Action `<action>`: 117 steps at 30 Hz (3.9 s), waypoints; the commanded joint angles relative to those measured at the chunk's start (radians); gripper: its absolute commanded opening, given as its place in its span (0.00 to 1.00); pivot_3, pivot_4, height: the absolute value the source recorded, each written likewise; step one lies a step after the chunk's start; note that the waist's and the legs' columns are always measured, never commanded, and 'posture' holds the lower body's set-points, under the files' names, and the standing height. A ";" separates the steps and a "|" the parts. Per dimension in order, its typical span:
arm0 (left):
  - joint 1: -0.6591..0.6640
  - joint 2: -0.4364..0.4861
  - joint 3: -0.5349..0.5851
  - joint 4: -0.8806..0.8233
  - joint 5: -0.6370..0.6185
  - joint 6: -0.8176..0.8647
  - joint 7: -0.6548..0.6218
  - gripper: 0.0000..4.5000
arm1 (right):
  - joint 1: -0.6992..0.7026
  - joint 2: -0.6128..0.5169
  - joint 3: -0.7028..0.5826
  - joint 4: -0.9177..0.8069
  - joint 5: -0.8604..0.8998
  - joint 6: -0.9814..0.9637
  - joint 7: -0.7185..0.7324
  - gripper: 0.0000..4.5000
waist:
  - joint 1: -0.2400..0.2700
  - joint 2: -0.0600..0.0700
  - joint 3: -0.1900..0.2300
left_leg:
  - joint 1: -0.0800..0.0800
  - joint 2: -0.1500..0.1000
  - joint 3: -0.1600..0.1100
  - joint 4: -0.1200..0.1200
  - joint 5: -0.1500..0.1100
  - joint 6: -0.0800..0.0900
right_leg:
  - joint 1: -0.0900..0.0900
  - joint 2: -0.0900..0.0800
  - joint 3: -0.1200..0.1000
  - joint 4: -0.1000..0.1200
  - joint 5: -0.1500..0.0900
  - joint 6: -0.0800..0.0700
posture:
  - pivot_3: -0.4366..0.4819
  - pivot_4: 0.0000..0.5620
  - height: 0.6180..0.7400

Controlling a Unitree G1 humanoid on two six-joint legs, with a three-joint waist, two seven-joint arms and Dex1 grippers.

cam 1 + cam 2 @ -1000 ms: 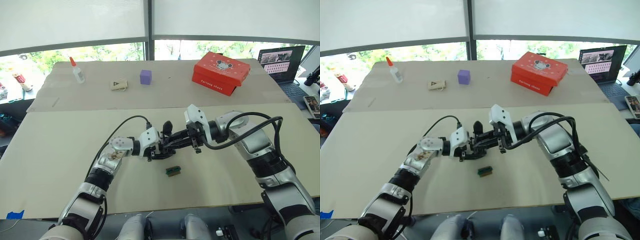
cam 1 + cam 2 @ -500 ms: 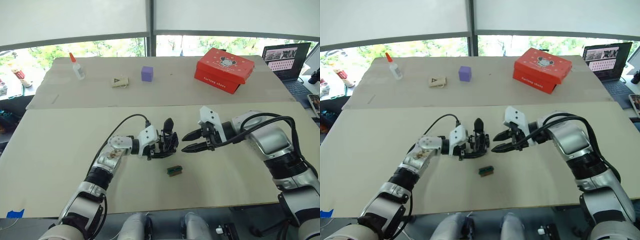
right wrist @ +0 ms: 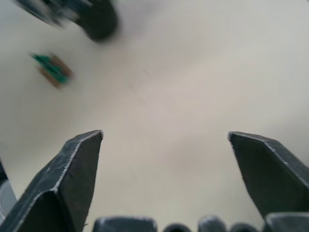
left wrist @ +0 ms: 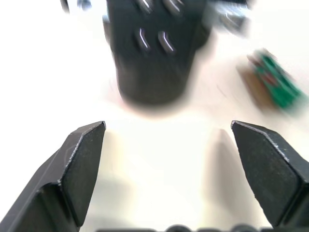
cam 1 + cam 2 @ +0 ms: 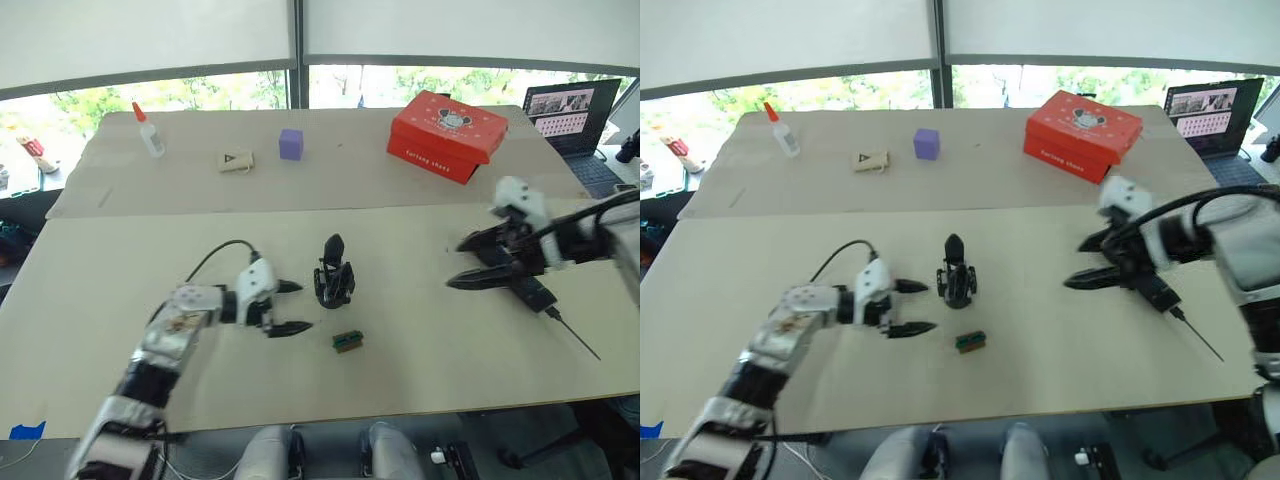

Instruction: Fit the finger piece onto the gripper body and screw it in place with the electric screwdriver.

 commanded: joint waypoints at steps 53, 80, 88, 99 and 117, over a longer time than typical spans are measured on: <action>-0.202 0.332 0.260 -0.642 -0.694 0.564 0.077 1.00 | -0.466 0.316 0.231 1.067 -0.670 -0.485 0.152 0.99 | 0.003 0.011 0.021 | -0.001 -0.001 -0.001 0.003 0.004 -0.007 | 0.002 0.018 0.016 0.002 -0.001 0.001 | 0.48 0.27 1.00; -0.081 0.385 0.157 -0.588 -0.516 0.448 -0.048 1.00 | -0.257 0.351 -0.250 0.778 -0.280 -0.485 0.041 0.42 | -0.022 0.005 0.019 | 0.000 0.002 0.001 -0.001 0.005 -0.008 | 0.001 0.022 0.021 0.003 -0.001 0.001 | 0.48 0.27 1.00; 0.122 0.357 0.115 -0.541 -0.366 0.268 -0.096 1.00 | 0.221 0.589 -0.737 -0.304 0.164 -0.168 -0.422 0.42 | 0.021 0.008 0.020 | -0.007 0.002 0.001 -0.003 0.006 -0.009 | -0.010 0.021 0.022 0.009 -0.001 0.001 | 0.48 0.27 1.00; 0.075 0.226 0.048 -0.396 -0.243 0.136 -0.066 1.00 | 0.557 0.820 -0.654 -0.870 0.501 -0.119 -0.709 0.42 | 0.029 0.008 0.020 | -0.009 -0.001 0.002 0.003 0.008 -0.007 | -0.011 0.022 0.028 0.008 -0.001 0.001 | 0.48 0.27 1.00; 0.117 0.157 -0.004 -0.381 -0.118 -0.040 -0.041 1.00 | 0.668 0.800 -0.329 -0.762 0.331 -0.518 -0.545 0.42 | 0.029 0.006 0.019 | -0.008 -0.001 0.002 0.004 0.008 -0.006 | -0.011 0.022 0.028 0.014 -0.001 0.001 | 0.48 0.27 1.00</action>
